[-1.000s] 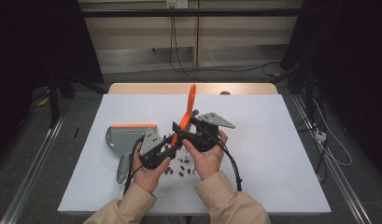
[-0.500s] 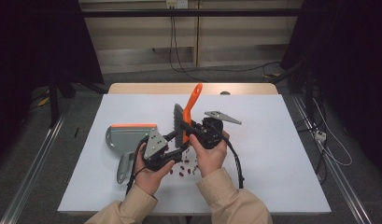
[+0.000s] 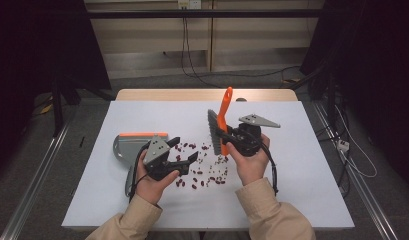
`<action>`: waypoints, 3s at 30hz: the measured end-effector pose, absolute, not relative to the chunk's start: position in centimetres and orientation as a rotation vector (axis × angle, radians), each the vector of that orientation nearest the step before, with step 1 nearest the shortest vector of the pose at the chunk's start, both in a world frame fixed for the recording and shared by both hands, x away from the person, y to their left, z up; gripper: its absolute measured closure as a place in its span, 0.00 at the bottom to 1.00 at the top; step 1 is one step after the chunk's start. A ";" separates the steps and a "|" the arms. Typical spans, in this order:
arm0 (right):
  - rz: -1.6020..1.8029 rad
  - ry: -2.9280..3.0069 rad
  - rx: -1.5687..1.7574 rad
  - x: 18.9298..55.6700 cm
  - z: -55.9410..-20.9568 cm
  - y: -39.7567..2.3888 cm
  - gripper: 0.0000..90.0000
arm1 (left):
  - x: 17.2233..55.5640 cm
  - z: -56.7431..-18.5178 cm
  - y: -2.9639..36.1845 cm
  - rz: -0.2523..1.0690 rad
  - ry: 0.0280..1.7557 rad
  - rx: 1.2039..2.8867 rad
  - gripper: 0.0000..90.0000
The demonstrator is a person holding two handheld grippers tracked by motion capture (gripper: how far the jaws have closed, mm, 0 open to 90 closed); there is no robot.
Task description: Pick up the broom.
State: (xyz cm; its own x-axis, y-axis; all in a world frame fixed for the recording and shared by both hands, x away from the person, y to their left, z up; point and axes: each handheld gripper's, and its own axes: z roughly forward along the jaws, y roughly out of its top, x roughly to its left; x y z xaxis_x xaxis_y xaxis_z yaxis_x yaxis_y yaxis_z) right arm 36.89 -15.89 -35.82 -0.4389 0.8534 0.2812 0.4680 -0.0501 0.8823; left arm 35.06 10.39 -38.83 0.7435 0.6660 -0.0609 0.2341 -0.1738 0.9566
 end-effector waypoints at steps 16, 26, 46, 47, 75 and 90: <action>1.308 1.972 1.423 36.3 -35.8 -21.2 0.78 | 35.6 -37.9 13.6 0.449 0.725 1.725 0.16; 1.173 2.070 1.450 35.6 -36.0 -23.3 0.78 | 35.6 -37.8 15.3 0.456 0.738 1.743 0.15; 0.987 2.155 1.509 37.7 -39.2 -23.7 0.79 | 35.8 -38.7 17.9 0.447 0.781 1.753 0.13; 0.979 2.146 1.509 37.9 -39.3 -23.6 0.79 | 35.9 -38.7 17.9 0.447 0.783 1.753 0.13; 0.963 2.121 1.386 38.7 -41.4 -21.9 0.77 | 35.8 -40.4 21.4 0.410 0.789 1.767 0.09; 1.072 2.089 1.400 37.5 -41.9 -23.3 0.64 | 34.9 -41.7 23.1 0.378 0.797 1.783 0.08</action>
